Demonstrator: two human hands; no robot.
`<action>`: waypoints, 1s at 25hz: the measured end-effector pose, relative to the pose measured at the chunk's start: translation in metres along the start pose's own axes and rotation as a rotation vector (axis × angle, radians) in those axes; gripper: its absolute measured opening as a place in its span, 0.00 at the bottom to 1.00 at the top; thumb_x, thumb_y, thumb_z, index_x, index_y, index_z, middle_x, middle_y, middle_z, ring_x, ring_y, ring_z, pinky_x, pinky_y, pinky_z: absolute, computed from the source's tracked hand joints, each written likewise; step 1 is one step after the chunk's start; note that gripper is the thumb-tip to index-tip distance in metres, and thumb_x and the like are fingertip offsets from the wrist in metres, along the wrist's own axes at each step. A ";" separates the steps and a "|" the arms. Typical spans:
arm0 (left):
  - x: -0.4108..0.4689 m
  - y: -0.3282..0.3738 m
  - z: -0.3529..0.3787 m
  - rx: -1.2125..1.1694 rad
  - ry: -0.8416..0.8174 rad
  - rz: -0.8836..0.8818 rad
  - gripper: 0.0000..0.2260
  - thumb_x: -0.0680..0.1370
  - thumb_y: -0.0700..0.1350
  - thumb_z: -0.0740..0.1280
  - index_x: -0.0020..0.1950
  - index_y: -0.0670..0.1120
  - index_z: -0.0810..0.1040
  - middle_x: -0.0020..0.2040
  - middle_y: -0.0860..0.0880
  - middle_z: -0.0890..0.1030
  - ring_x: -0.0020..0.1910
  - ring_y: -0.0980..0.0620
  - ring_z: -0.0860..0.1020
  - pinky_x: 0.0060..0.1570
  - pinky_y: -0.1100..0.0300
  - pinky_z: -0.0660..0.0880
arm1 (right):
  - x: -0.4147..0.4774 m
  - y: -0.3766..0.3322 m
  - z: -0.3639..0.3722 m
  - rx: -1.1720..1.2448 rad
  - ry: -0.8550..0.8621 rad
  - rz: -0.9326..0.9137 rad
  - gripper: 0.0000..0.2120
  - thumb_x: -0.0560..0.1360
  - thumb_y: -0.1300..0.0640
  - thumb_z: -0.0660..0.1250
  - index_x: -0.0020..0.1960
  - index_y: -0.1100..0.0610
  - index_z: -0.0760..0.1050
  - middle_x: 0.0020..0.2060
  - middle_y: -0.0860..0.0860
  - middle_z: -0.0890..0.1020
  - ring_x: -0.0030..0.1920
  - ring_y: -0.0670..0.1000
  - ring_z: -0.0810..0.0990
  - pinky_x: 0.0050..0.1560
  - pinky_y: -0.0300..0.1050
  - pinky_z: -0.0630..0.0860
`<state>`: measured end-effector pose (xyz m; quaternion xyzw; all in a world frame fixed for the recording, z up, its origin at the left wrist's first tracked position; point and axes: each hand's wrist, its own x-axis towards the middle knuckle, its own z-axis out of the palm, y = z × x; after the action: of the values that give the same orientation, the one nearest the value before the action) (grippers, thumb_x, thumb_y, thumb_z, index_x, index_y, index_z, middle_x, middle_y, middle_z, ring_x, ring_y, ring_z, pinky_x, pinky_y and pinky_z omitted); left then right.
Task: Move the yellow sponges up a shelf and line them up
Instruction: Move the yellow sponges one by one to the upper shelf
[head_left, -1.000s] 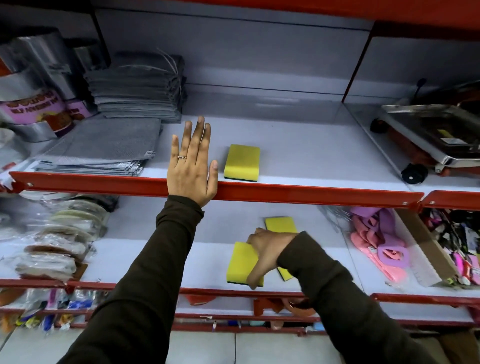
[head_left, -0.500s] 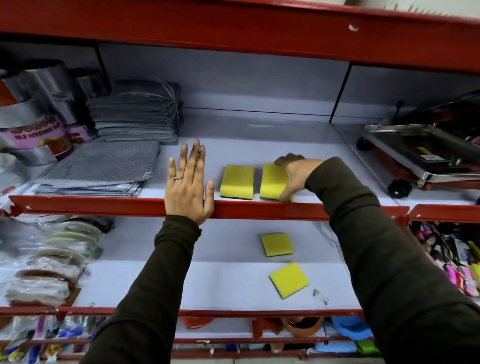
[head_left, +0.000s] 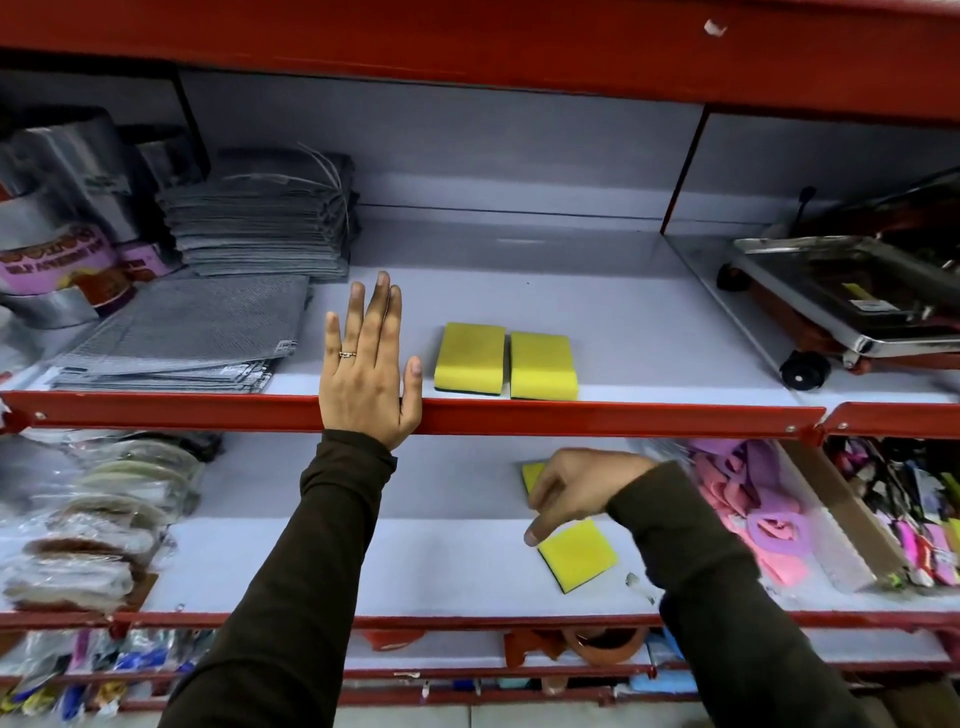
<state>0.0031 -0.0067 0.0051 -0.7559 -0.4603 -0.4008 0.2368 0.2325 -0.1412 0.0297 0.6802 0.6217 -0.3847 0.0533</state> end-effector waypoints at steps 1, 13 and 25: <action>0.000 0.000 -0.001 0.001 0.004 0.005 0.32 0.82 0.52 0.51 0.84 0.42 0.52 0.85 0.43 0.56 0.85 0.44 0.51 0.84 0.51 0.37 | 0.020 0.009 0.013 -0.039 -0.028 0.117 0.34 0.67 0.40 0.77 0.64 0.62 0.79 0.61 0.58 0.83 0.61 0.58 0.82 0.64 0.53 0.78; 0.000 -0.004 0.009 0.006 0.025 0.040 0.31 0.83 0.54 0.48 0.85 0.44 0.50 0.85 0.46 0.56 0.85 0.47 0.48 0.84 0.49 0.38 | 0.156 0.078 0.051 0.215 0.329 0.660 0.57 0.65 0.32 0.74 0.78 0.65 0.54 0.74 0.61 0.67 0.75 0.60 0.66 0.74 0.52 0.67; 0.000 -0.002 0.005 0.001 0.018 0.024 0.31 0.83 0.55 0.49 0.85 0.43 0.52 0.85 0.45 0.56 0.85 0.44 0.50 0.84 0.50 0.38 | 0.092 0.025 0.068 -0.215 0.102 0.290 0.49 0.61 0.37 0.76 0.73 0.59 0.64 0.66 0.57 0.72 0.67 0.58 0.73 0.69 0.52 0.70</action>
<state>0.0033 -0.0014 0.0024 -0.7576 -0.4492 -0.4045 0.2464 0.2168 -0.1100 -0.0824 0.7717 0.5565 -0.2693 0.1491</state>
